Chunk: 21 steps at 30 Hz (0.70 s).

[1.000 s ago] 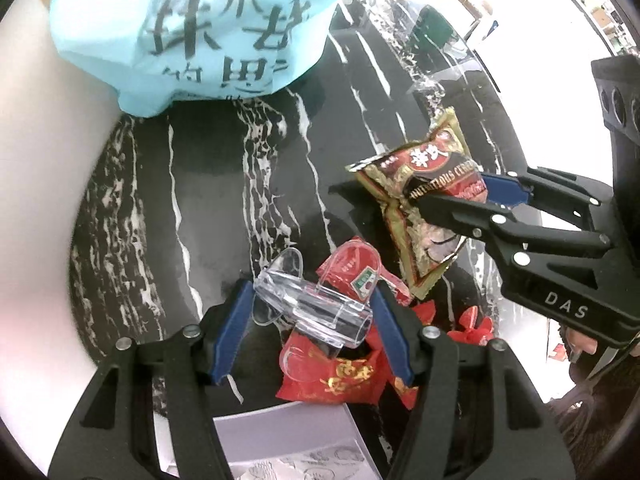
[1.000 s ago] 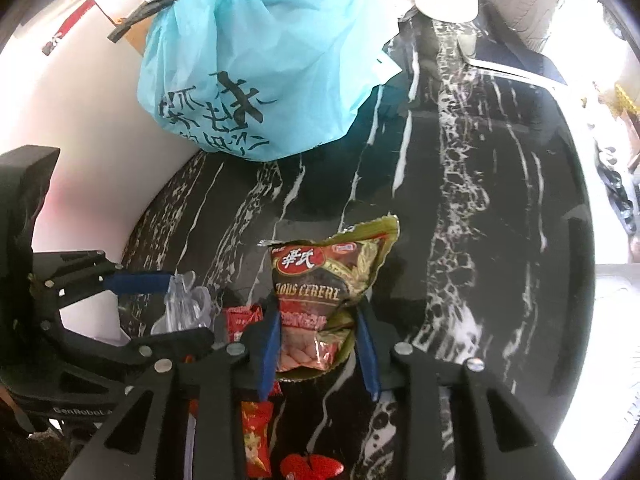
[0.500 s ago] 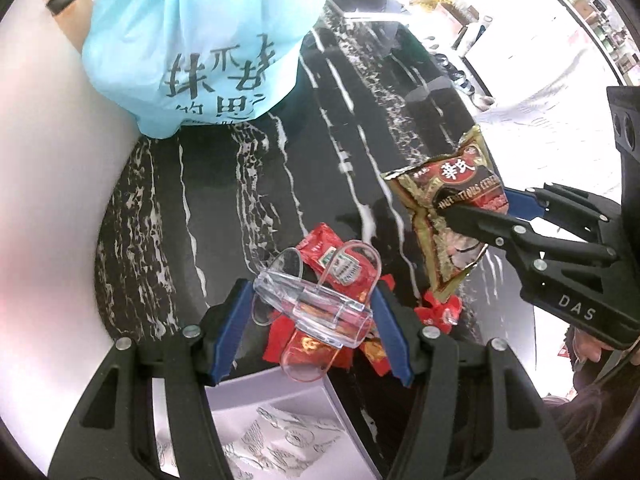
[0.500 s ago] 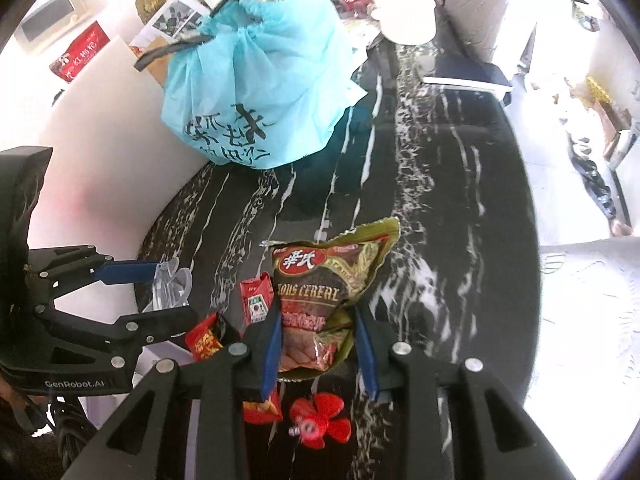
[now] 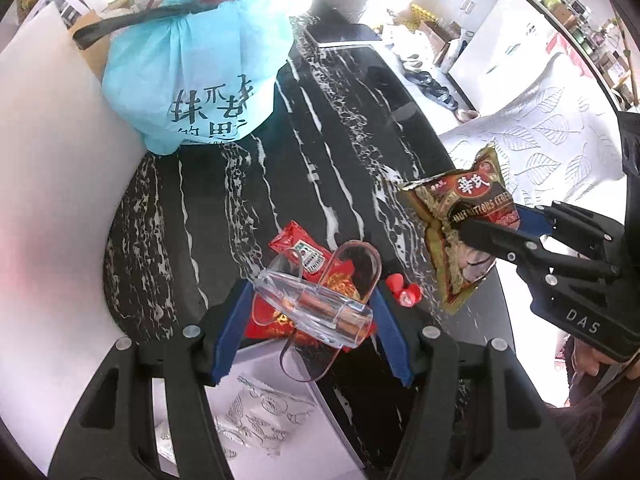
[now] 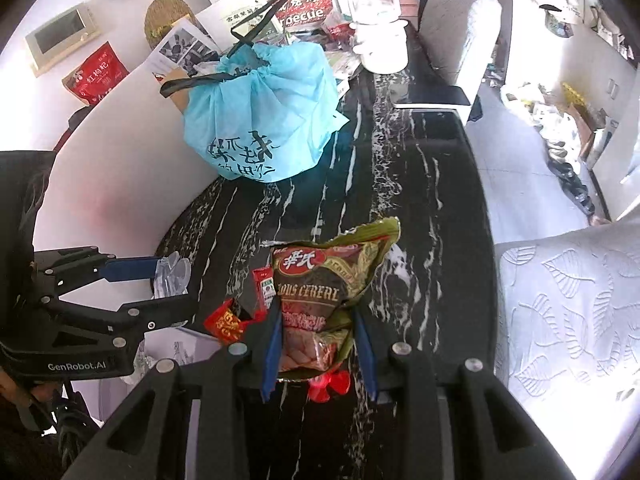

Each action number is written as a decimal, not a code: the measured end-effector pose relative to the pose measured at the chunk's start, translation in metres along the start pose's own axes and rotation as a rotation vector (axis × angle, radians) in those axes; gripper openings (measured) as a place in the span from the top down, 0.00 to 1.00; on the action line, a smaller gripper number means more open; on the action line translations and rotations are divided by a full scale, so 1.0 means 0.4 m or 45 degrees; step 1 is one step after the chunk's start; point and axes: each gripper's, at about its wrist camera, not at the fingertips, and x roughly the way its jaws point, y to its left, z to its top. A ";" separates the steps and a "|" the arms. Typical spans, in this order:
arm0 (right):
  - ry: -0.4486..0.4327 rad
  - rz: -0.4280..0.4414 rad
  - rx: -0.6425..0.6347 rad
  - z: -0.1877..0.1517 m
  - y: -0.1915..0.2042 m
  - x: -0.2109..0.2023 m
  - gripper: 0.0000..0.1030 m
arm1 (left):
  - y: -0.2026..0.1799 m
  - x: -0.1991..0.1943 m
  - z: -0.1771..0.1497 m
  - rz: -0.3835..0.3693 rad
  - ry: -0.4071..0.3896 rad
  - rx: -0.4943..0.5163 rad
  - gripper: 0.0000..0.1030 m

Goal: Organize objects
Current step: 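Lift the cereal packet and clear container and carry them toward the box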

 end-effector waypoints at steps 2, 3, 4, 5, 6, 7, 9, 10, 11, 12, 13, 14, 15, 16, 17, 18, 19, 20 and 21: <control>-0.012 -0.009 0.008 -0.016 0.005 -0.022 0.68 | -0.010 -0.011 -0.009 0.005 -0.012 0.017 0.43; -0.017 -0.012 0.011 -0.025 0.007 -0.031 0.68 | -0.016 -0.018 -0.013 0.006 -0.019 0.026 0.43; -0.022 -0.016 0.015 -0.034 0.009 -0.041 0.68 | -0.021 -0.025 -0.018 0.005 -0.025 0.035 0.43; -0.028 -0.022 0.020 -0.044 0.012 -0.052 0.68 | -0.027 -0.032 -0.024 0.002 -0.033 0.044 0.43; -0.032 -0.025 0.024 -0.049 0.014 -0.059 0.68 | -0.031 -0.038 -0.029 0.000 -0.038 0.051 0.43; -0.036 -0.028 0.028 -0.058 0.016 -0.069 0.68 | -0.037 -0.045 -0.034 -0.003 -0.044 0.059 0.43; -0.046 -0.042 0.037 -0.075 0.020 -0.087 0.68 | -0.047 -0.054 -0.045 -0.008 -0.054 0.075 0.43; -0.053 -0.050 0.040 -0.085 0.023 -0.097 0.68 | -0.053 -0.060 -0.054 -0.013 -0.058 0.082 0.43; -0.059 -0.056 0.045 -0.095 0.026 -0.107 0.68 | -0.056 -0.062 -0.060 -0.017 -0.059 0.087 0.43; -0.063 -0.062 0.050 -0.104 0.027 -0.114 0.68 | -0.060 -0.065 -0.066 -0.020 -0.061 0.092 0.43; -0.068 -0.070 0.056 -0.117 0.031 -0.124 0.68 | -0.067 -0.070 -0.077 -0.023 -0.062 0.100 0.43; -0.071 -0.075 0.060 -0.127 0.033 -0.131 0.68 | -0.071 -0.072 -0.084 -0.024 -0.062 0.107 0.43; -0.075 -0.080 0.066 -0.137 0.034 -0.137 0.68 | -0.076 -0.075 -0.091 -0.027 -0.062 0.115 0.43; -0.078 -0.085 0.071 -0.148 0.037 -0.144 0.68 | -0.082 -0.078 -0.100 -0.029 -0.063 0.123 0.43; -0.081 -0.090 0.079 -0.161 0.039 -0.152 0.68 | -0.089 -0.081 -0.110 -0.030 -0.061 0.134 0.43; -0.084 -0.095 0.085 -0.171 0.041 -0.158 0.68 | -0.094 -0.083 -0.118 -0.032 -0.060 0.142 0.42; -0.086 -0.101 0.093 -0.187 0.043 -0.166 0.68 | -0.101 -0.086 -0.129 -0.035 -0.059 0.151 0.42; -0.088 -0.105 0.099 -0.198 0.044 -0.172 0.68 | -0.106 -0.088 -0.137 -0.037 -0.057 0.157 0.43; -0.090 -0.109 0.105 -0.209 0.046 -0.178 0.68 | -0.111 -0.090 -0.145 -0.037 -0.056 0.164 0.43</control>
